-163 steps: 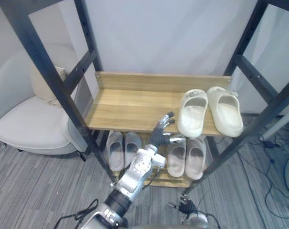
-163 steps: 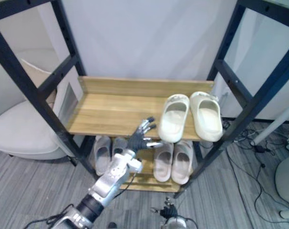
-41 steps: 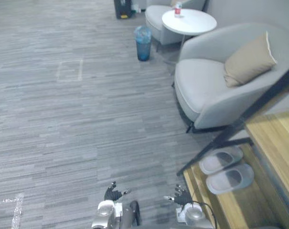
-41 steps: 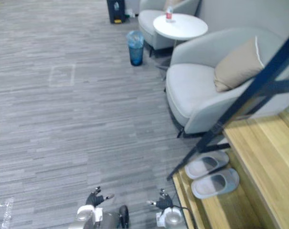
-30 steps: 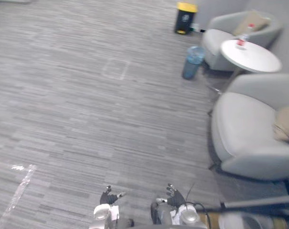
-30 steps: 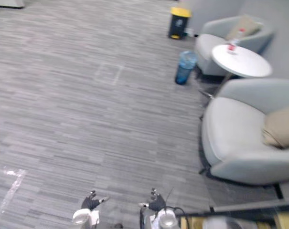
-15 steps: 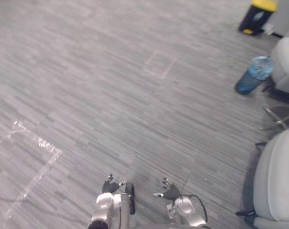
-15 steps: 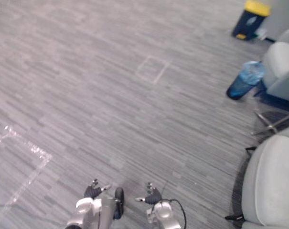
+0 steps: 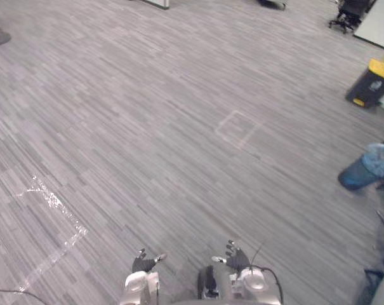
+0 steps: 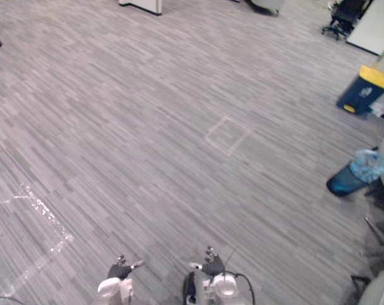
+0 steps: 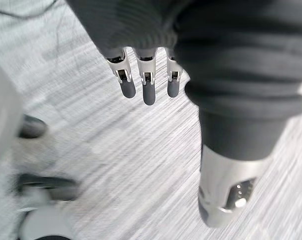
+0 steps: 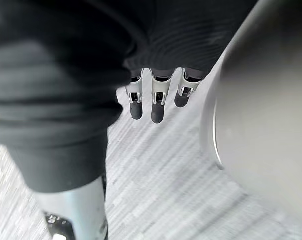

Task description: Organize the slippers on the shoe rack

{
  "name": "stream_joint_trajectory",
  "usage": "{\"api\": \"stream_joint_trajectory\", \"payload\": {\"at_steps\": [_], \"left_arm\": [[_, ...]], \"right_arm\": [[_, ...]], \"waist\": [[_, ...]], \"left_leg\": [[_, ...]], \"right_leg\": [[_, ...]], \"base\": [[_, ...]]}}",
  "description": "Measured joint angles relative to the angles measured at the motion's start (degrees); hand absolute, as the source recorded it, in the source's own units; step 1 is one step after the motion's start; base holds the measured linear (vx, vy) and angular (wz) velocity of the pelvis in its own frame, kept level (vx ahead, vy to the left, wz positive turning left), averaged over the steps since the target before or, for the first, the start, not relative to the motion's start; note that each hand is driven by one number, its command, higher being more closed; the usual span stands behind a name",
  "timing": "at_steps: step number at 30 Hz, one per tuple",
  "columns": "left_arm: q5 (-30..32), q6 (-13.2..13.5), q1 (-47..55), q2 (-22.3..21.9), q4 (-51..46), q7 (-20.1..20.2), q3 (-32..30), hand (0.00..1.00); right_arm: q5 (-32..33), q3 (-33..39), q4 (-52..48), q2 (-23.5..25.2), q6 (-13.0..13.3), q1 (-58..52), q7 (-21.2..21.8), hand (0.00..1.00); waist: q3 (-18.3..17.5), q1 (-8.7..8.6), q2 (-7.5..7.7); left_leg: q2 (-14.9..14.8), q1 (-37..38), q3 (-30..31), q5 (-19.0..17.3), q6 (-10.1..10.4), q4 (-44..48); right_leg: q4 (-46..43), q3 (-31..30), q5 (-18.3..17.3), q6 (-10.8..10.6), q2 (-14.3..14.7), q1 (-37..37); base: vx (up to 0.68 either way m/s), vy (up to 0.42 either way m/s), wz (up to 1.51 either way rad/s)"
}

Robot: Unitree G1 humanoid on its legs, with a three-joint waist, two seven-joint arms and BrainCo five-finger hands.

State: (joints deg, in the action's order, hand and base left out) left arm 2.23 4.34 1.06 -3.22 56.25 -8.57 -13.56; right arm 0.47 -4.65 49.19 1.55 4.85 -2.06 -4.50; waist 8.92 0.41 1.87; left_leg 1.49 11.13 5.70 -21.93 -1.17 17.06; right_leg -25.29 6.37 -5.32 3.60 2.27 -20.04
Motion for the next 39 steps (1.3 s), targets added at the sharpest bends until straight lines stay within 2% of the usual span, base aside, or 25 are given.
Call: {"api": "stream_joint_trajectory", "payload": {"at_steps": [1, 2, 3, 4, 6, 9, 11, 13, 14, 15, 17, 19, 20, 21, 23, 25, 27, 28, 29, 30, 31, 34, 36, 37, 39], "left_arm": [[0.12, -0.01, 0.06, 0.01, -0.09, 0.04, -0.26, 0.0], [0.41, 0.03, 0.12, -0.26, -0.62, 0.01, -0.86, 0.0], [0.54, 0.11, 0.15, -0.63, -0.72, -0.01, -1.16, 0.0], [0.49, 0.25, 0.21, 0.05, -1.29, 0.01, -1.18, 0.0], [0.49, 0.37, 0.38, 0.39, -2.27, 0.0, -1.09, 0.0], [0.38, 1.01, 0.79, 1.94, -4.75, -0.05, -0.97, 0.0], [0.27, 1.56, 1.22, 1.73, -5.18, -0.18, -1.01, 0.0], [-0.27, 1.6, 2.54, 1.6, -5.72, -0.23, -1.18, 0.0], [-0.8, 1.81, 3.09, 1.31, -6.18, -0.32, -1.28, 0.0], [-0.61, 1.72, 2.93, 2.03, -6.08, -0.33, -1.08, 0.0], [-0.59, 1.44, 2.87, 2.78, -5.73, -0.61, -1.11, 0.0], [-0.05, 0.73, 1.81, 3.53, -3.21, -1.34, -0.96, 0.0], [-0.02, 0.35, 1.62, 3.58, -2.63, -1.37, -0.9, 0.0], [0.03, -0.19, 1.33, 3.78, -1.45, -1.35, -0.42, 0.0], [0.26, -0.34, 1.16, 3.69, -0.75, -1.34, -0.11, 0.0], [0.52, -1.12, 0.09, 3.29, 0.05, -1.32, -0.22, 0.0], [0.85, -1.57, -0.15, 3.16, 0.2, -1.3, -0.98, 0.0], [1.1, -2.14, -0.52, 2.88, 0.68, -1.32, -1.15, 0.0], [1.85, -2.4, -1.23, 2.8, 1.36, -1.1, -1.03, 0.0], [2.63, -2.41, -1.45, 2.64, 1.72, -0.82, -0.95, 0.0], [3.16, -2.48, -1.48, 2.09, 2.01, -0.27, -0.91, 0.0], [4.27, -2.36, -0.83, 1.32, 1.54, 0.38, -0.88, 0.0], [4.31, -2.42, -0.46, 0.32, 0.44, 1.21, -2.39, 0.0], [4.32, -2.69, -0.36, 1.15, 0.09, 1.6, -2.47, 0.0], [1.98, -3.43, 0.86, 4.77, -0.7, 2.54, -2.28, 0.0]], "right_arm": [[0.05, 0.0, 0.41, -0.21, -0.09, 0.01, -0.03, 0.0], [0.11, -0.11, 0.32, -0.66, -0.13, 0.02, -0.02, 0.0], [0.22, -0.62, 0.45, -0.87, -0.36, 0.07, -0.06, 0.0], [0.61, -1.31, 1.84, -1.15, -1.03, 0.97, -0.14, 0.0], [0.79, -1.43, 2.26, -1.02, -1.37, 0.82, -0.29, 0.0], [2.02, -2.2, 2.32, -1.18, -1.39, 1.23, -1.09, 0.0], [2.02, -1.89, 1.75, -1.25, -1.41, 1.34, -1.36, 0.0], [1.89, -1.66, 1.43, -1.44, -1.33, 1.28, -1.45, 0.0], [1.87, -1.72, 1.68, -1.43, -1.36, 1.34, -1.54, 0.0], [1.84, -2.05, 1.71, -0.73, -1.42, 1.28, -1.65, 0.0], [1.74, -2.09, 1.69, 0.17, -1.44, 1.35, -1.49, 0.0], [1.65, -2.3, 1.59, 0.91, -1.5, 1.28, -1.06, 0.0], [1.64, -2.29, 1.56, 0.95, -1.47, 1.23, -1.04, 0.0], [1.63, -2.2, 1.56, 0.91, -1.49, 0.67, -1.04, 0.0], [1.63, -1.41, 1.59, 1.16, -1.49, 0.09, -1.03, 0.0], [1.62, 0.73, 2.33, 1.57, -1.48, -0.61, -0.85, 0.0], [1.61, 2.23, 3.84, 1.69, -1.36, -0.22, -0.67, 0.0], [1.65, 2.38, 4.76, 1.45, -1.36, -0.12, -0.65, 0.0], [1.61, 2.39, 5.82, 1.17, -1.43, 1.1, -0.28, 0.0], [1.56, 2.4, 5.76, 1.18, -1.37, 0.82, -0.07, 0.0], [1.22, 2.82, 5.8, 1.01, -1.42, 1.02, 0.08, 0.0], [-0.51, 4.28, 5.64, 0.91, -1.56, 0.45, 0.63, 0.0], [-0.51, 3.5, 5.58, -0.16, -1.6, 0.33, 1.18, 0.0], [-0.5, 2.17, 5.83, -1.26, -2.06, 0.37, 1.17, 0.0], [-0.53, 1.4, 5.76, -0.57, -2.3, 0.81, 1.64, 0.0]], "waist": [[-0.41, 0.14, -0.78], [-0.16, 0.02, -2.31], [-0.15, 0.3, -3.76], [0.65, 1.68, -4.81], [1.06, 2.63, -4.15], [1.27, 3.45, -2.09], [1.28, 3.93, -1.86], [0.63, 5.02, -2.26], [-0.37, 5.99, -1.76], [-1.54, 6.01, -0.07], [-2.1, 6.02, 1.14], [-1.71, 5.86, 1.75], [-1.53, 5.73, 1.58], [-1.33, 5.07, 1.33], [-1.16, 4.14, 0.65], [-1.15, 2.61, 1.05], [-1.67, 2.6, 1.93], [-1.65, 2.48, 1.82], [-1.66, 2.02, 1.57], [-1.68, 1.57, 1.58], [-1.58, 1.18, 1.09], [-2.43, 0.56, 0.15], [-3.12, 0.66, -2.67], [-3.19, 1.76, -3.53], [-2.66, 2.68, -2.82]], "left_leg": [[0.05, -4.44, -0.58, 1.17, 1.93, 10.42], [-0.48, -9.02, -1.09, 4.86, 5.61, 22.47], [-1.59, -13.26, -2.14, 11.16, 8.09, 32.66], [-5.41, -19.28, -5.81, 11.05, 6.92, 45.02], [-6.97, -22.8, -7.55, 9.97, 5.3, 47.11], [-9.13, -31.66, -11.79, 7.69, 5.2, 38.45], [-8.58, -34.09, -13.09, 8.24, 5.0, 22.67], [-6.62, -33.56, -9.69, 14.76, 4.17, 6.74], [-4.6, -33.22, -8.32, 19.45, 3.37, 6.81], [-3.65, -33.12, -10.13, 17.72, 2.58, 6.47], [-3.45, -31.66, -12.86, 15.35, 0.38, 7.61], [-2.87, -25.44, -15.41, 12.45, -1.33, 6.85], [-2.84, -22.99, -16.1, 11.7, -1.68, 5.95], [-2.58, -16.89, -17.32, 11.28, -1.9, 3.5], [-2.78, -11.5, -17.66, 10.92, -2.4, -0.61], [-3.14, -5.76, -18.32, 10.0, -1.31, -6.4], [-3.23, -3.69, -20.25, 8.97, -0.36, -8.39], [-3.47, -2.44, -20.98, 7.99, 0.33, -8.58], [-3.67, -0.73, -22.26, 7.02, 1.57, -8.79], [-3.66, 0.49, -22.08, 6.61, 2.27, -8.75], [-4.25, 2.15, -20.82, 6.31, 2.76, -8.5], [-6.27, -1.33, -15.76, 5.98, 3.37, 6.29], [-9.61, -12.5, -11.36, 11.28, 7.8, 31.36], [-10.56, -15.13, -10.95, 10.66, 7.81, 38.45], [-10.83, -18.73, -11.65, 7.91, 7.52, 41.65]], "right_leg": [[0.1, 0.23, -1.93, 0.64, 0.49, 1.7], [1.58, 0.49, -3.34, 1.1, 1.31, 4.32], [3.2, 0.06, -4.19, 1.58, 2.33, 7.15], [6.24, -1.78, -5.64, 3.03, 3.84, 13.68], [9.02, -2.7, -6.07, 3.42, 3.58, 18.22], [16.07, -3.55, -7.63, 1.85, 1.09, 26.9], [18.99, -3.79, -8.73, 0.26, -0.57, 31.45], [19.8, -4.94, -10.67, -2.1, -1.83, 33.91], [19.55, -6.94, -11.92, -3.07, -3.29, 34.48], [17.94, -7.99, -11.91, -3.31, -5.1, 33.72], [8.61, -11.23, -11.18, -4.29, -6.32, 29.52], [-10.82, -12.23, -5.89, -7.72, -7.18, 22.98], [-17.06, -12.23, -5.24, -7.87, -7.57, 20.62], [-28.14, -10.88, -5.66, -7.72, -7.77, 15.7], [-30.04, -7.61, -7.24, -6.91, -7.34, 11.99], [-23.93, -2.36, -9.55, -6.42, -6.76, 9.26], [-12.78, 1.22, -9.62, -5.82, -6.17, 7.75], [-4.18, 3.27, -8.74, -4.77, -5.08, 7.34], [5.49, 4.23, -4.41, -3.2, -3.17, 6.71], [8.4, 4.67, 0.46, -0.99, -2.67, 7.53], [8.0, 4.8, 1.35, 0.99, -1.98, 8.59], [7.6, 4.73, -3.24, 1.38, -0.78, 12.36], [9.98, 2.2, -4.54, 2.61, 2.69, 16.43], [9.99, -1.17, -5.25, 3.65, 4.42, 17.98], [10.9, -7.46, -6.99, 5.73, 5.64, 21.85]], "base": [[0.65, -0.155, 0.31], [0.63, -0.116, 0.06], [0.75, -0.081, -0.41], [0.62, -0.051, -0.47], [0.49, -0.033, -0.27], [0.52, 0.011, -0.06], [0.59, 0.138, -0.05], [0.6, 0.253, -0.42], [0.57, 0.299, -0.45], [0.61, 0.309, -0.39], [0.59, 0.287, -0.43], [0.55, 0.296, -0.62], [0.4, 0.223, -0.66], [0.37, 0.204, -0.51], [0.29, 0.122, -0.22], [0.32, 0.065, -0.01], [0.24, 0.02, -0.35], [0.44, -0.043, -0.61], [0.57, -0.083, -0.5], [0.57, -0.122, -0.28], [0.41, -0.122, -0.01], [0.42, -0.207, -0.05], [0.43, -0.116, -0.59], [0.44, 0.004, -1.4], [0.43, 0.02, -1.78]]}}
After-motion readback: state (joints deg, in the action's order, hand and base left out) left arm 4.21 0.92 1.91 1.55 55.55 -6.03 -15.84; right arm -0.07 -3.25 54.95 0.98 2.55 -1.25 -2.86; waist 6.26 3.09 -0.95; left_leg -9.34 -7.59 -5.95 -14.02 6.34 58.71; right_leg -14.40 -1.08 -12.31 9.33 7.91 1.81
